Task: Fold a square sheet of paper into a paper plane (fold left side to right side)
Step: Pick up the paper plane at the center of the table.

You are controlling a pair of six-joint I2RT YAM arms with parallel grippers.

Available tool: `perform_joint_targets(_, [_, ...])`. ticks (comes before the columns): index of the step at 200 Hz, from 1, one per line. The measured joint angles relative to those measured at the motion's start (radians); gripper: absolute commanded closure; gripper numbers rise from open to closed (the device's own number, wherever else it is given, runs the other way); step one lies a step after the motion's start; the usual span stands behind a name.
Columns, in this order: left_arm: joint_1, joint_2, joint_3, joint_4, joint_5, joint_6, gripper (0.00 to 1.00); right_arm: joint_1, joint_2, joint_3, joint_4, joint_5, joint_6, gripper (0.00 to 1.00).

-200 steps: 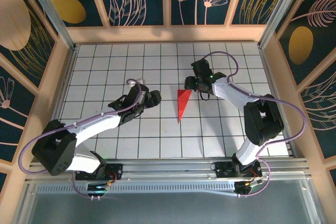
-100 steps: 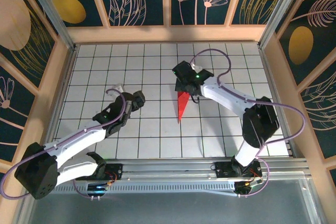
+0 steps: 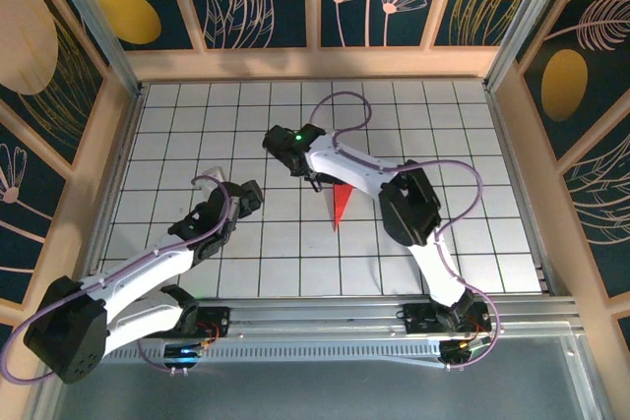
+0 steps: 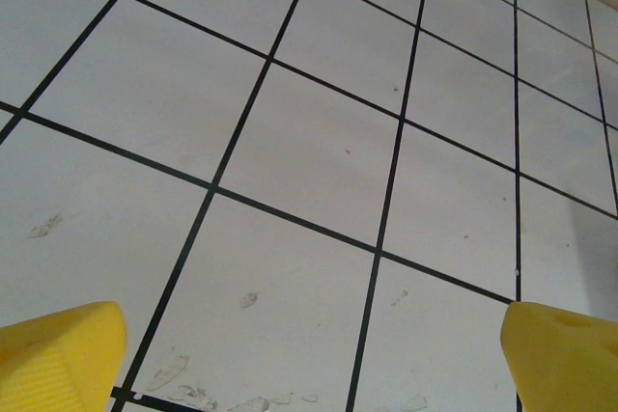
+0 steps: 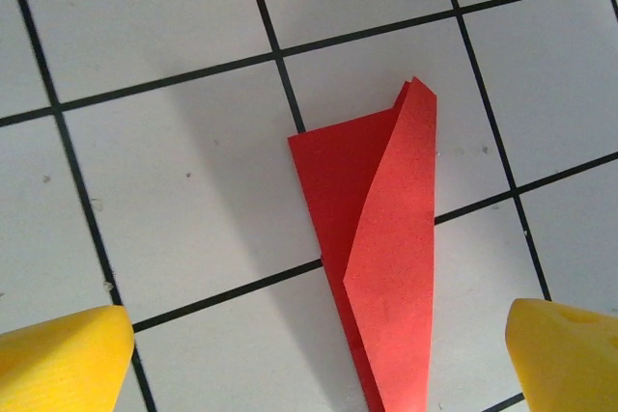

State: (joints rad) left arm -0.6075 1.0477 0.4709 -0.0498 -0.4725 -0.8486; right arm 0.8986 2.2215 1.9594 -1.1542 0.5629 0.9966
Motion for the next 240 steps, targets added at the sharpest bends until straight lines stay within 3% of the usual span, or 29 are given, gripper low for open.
perform_joint_targets(38, [0.001,-0.013,-0.015,0.000,0.005,0.000,0.01,0.006,0.040,-0.031,-0.092,0.038,0.078,0.16])
perform_joint_targets(83, [0.001,-0.002,-0.015,0.001,0.022,0.007,0.01,0.002,0.037,-0.187,-0.081,0.038,0.110,0.18])
perform_joint_targets(111, [0.001,0.020,-0.015,0.002,0.035,0.007,0.01,-0.002,0.037,-0.227,-0.062,0.038,0.110,0.26])
perform_joint_targets(151, [0.001,0.042,-0.015,0.002,0.050,0.007,0.01,-0.005,0.035,-0.245,-0.046,0.039,0.115,0.51])
perform_joint_targets(202, [0.001,0.045,-0.008,-0.001,0.053,0.011,0.01,-0.005,-0.006,-0.253,-0.042,0.055,0.116,1.00])
perform_joint_targets(240, [0.052,0.028,0.030,0.002,0.138,0.030,0.01,-0.010,-0.092,-0.238,-0.044,0.103,0.058,1.00])
